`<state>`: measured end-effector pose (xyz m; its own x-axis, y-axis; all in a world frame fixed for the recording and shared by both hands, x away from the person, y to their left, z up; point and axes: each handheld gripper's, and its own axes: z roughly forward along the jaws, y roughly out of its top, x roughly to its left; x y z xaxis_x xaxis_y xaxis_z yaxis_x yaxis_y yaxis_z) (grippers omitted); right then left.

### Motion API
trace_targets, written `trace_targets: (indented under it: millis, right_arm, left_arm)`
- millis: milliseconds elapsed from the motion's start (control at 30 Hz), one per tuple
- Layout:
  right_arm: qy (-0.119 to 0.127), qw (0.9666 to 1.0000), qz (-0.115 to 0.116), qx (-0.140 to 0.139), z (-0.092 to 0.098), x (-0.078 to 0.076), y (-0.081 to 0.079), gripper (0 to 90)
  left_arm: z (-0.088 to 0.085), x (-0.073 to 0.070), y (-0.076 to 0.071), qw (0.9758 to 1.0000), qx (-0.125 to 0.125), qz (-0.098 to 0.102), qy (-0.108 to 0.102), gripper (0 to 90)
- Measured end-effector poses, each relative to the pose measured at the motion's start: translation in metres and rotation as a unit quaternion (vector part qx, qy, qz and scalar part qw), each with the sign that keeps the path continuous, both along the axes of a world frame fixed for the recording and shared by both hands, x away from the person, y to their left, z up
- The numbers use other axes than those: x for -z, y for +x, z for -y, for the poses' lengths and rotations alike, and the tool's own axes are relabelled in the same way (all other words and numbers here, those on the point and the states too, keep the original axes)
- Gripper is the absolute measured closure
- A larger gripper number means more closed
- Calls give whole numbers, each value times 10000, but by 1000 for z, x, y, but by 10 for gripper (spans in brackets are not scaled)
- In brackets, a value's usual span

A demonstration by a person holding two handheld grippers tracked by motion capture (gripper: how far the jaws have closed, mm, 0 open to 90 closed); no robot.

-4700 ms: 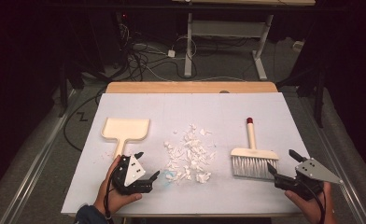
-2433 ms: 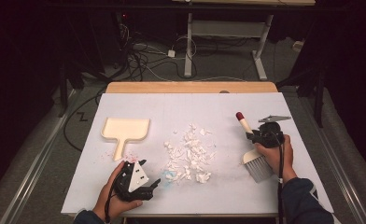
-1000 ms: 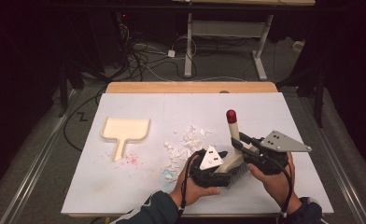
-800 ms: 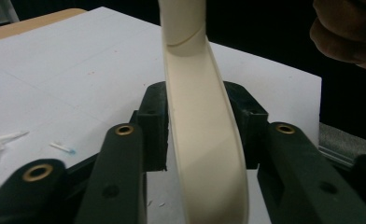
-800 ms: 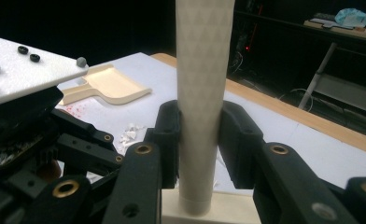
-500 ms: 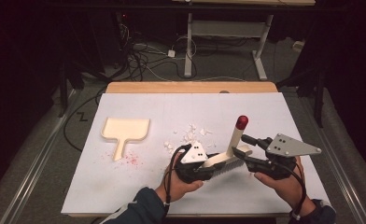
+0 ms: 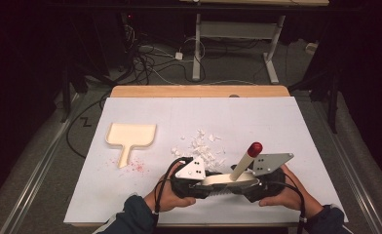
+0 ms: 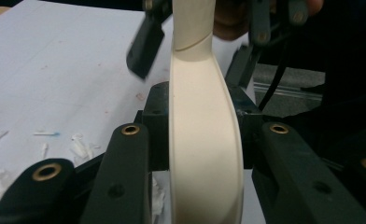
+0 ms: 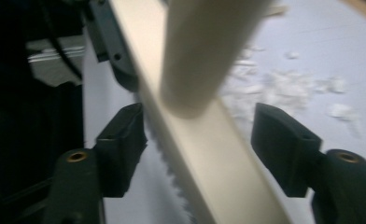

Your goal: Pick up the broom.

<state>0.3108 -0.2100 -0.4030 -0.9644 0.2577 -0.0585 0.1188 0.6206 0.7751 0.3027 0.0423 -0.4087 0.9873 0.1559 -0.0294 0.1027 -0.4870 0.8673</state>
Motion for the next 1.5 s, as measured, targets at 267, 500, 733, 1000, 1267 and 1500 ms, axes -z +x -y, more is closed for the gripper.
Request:
trace_targets:
  millis: [267, 500, 733, 1000, 1267, 1500]
  right_arm:
    - [73, 9989, -147, -445, -1, 3, -3, 653]
    - [103, 9999, -24, -108, 6, -3, -1, 681]
    - [155, 9986, 121, 487, 21, -10, 11, 681]
    - [283, 9904, 149, 1347, 40, -16, 29, 680]
    - [234, 9837, 222, 1768, 51, -22, 39, 680]
    - [93, 9758, 537, 2117, 60, -25, 48, 680]
  left_arm:
    - [-3, -1, 0, 9995, -193, 265, 12, 519]
    - [-31, -2, -6, 9879, -1179, 1000, -82, 248]
    - [-84, 21, -6, 9645, -2246, 1319, 439, 171]
    - [-129, 43, -16, 9482, -2879, 1114, 746, 169]
    - [-151, 58, -33, 9377, -3201, 928, 985, 169]
    - [-162, 64, -42, 9339, -3343, 805, 981, 167]
